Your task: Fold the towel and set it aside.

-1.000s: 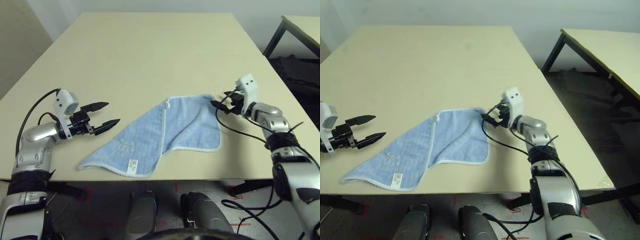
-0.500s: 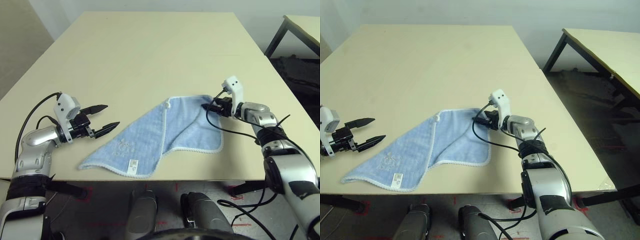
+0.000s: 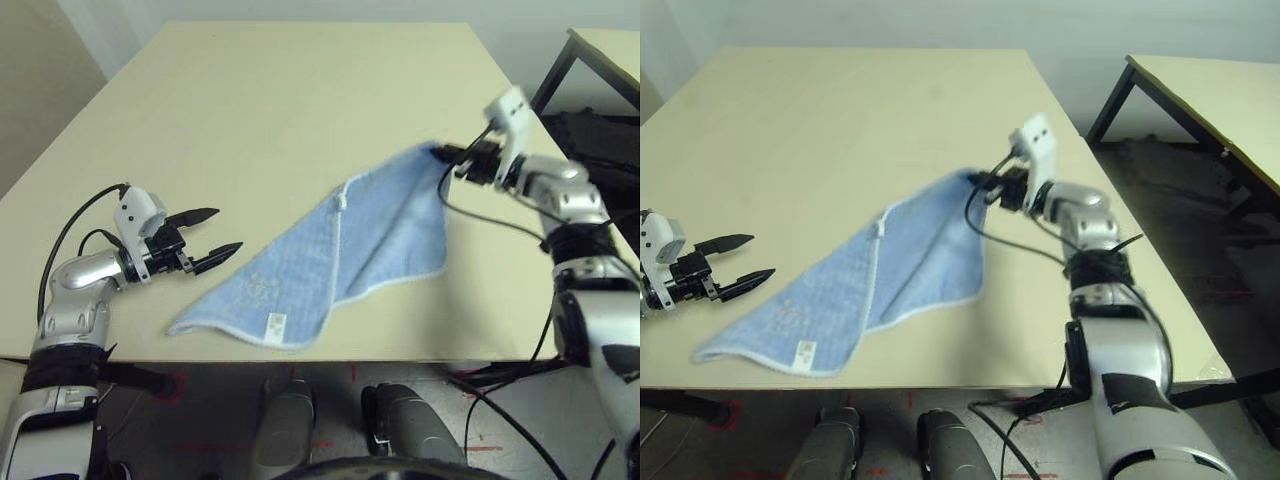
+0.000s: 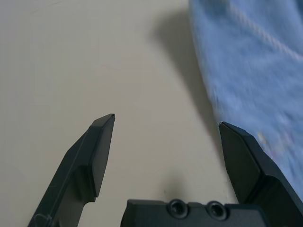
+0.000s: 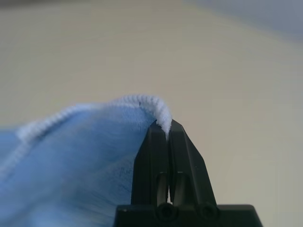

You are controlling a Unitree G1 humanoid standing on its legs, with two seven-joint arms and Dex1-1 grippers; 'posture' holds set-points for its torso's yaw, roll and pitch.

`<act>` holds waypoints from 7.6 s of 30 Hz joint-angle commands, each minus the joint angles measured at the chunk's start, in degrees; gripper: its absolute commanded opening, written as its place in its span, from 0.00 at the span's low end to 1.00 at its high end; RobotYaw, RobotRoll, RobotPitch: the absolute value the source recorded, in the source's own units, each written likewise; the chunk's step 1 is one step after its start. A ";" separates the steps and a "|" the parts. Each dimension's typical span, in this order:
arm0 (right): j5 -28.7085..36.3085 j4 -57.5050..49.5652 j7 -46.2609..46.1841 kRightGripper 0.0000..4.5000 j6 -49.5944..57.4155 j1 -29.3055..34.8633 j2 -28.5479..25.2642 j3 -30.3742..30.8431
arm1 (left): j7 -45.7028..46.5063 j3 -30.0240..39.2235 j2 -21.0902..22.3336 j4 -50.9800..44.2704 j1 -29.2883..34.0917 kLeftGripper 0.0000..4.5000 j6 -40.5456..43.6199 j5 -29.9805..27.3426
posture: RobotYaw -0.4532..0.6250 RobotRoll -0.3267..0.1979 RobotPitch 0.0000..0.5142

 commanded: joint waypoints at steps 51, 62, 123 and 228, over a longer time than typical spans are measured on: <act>18.61 -11.77 -14.28 0.00 48.94 -24.63 -1.68 -1.21 | 4.28 -12.45 -3.10 -34.18 5.35 1.00 22.36 -3.40 | 0.49 0.62 0.25; 17.79 -11.17 -12.53 0.00 47.94 -23.81 -1.82 -1.00 | 11.09 -19.13 -1.35 -47.67 2.99 1.00 33.36 0.71 | 0.50 0.62 0.25; 9.93 -0.97 11.45 0.00 22.80 -4.85 -20.24 0.50 | 2.68 1.10 15.39 37.05 -48.22 0.01 15.29 6.03 | 0.45 0.62 0.21; -6.42 4.31 5.91 0.93 -76.43 35.44 -22.05 16.11 | -27.24 -13.92 16.38 26.91 -16.58 0.96 -21.11 4.35 | 0.47 0.62 0.31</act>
